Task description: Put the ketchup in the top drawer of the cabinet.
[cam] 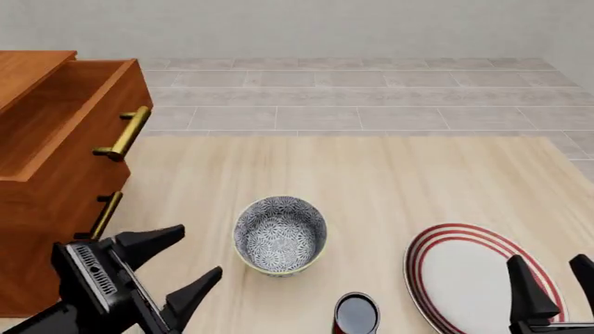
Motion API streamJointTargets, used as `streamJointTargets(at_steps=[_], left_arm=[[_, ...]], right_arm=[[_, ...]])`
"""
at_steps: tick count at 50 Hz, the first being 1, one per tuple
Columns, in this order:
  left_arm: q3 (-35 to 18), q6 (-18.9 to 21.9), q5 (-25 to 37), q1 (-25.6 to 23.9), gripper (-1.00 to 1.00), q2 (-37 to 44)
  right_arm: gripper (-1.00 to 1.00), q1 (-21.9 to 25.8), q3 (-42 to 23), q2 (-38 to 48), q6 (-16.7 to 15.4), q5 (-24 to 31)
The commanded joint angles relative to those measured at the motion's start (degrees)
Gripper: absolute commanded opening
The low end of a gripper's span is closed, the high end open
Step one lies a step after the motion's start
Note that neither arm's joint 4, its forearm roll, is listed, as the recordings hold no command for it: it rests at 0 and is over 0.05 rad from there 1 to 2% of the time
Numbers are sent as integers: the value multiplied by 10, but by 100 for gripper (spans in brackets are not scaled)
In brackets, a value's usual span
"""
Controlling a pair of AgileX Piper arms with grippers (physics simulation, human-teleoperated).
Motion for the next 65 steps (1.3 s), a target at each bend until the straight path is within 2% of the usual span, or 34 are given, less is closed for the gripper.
streamJointTargets(at_steps=[1,3,15,19,27,32,35,40,48,55,65], left_arm=[[-4,11,-117,-36,100,145],[2,-1,-134,-47,100,167],[29,1,-208,-61,100,242],[48,2,-262,-69,100,300],[66,6,-312,-94,100,353],[63,4,-323,-109,100,374],[56,-12,-329,-123,100,394],[55,-1,-370,-136,100,444],[34,5,-389,-167,100,491],[-6,25,-335,-193,100,484],[-43,24,-313,-205,100,508]], right_arm=[[100,-9,1,-3,7,2],[100,-9,1,-3,8,1],[100,-10,0,-4,6,4],[100,-10,0,-4,5,4],[100,-10,2,-3,4,3],[100,-10,2,-3,4,5],[100,-9,2,-3,3,3],[100,-9,2,-3,3,4],[100,-10,3,-2,1,6],[100,-6,4,-1,0,7],[100,-8,3,-3,1,7]])
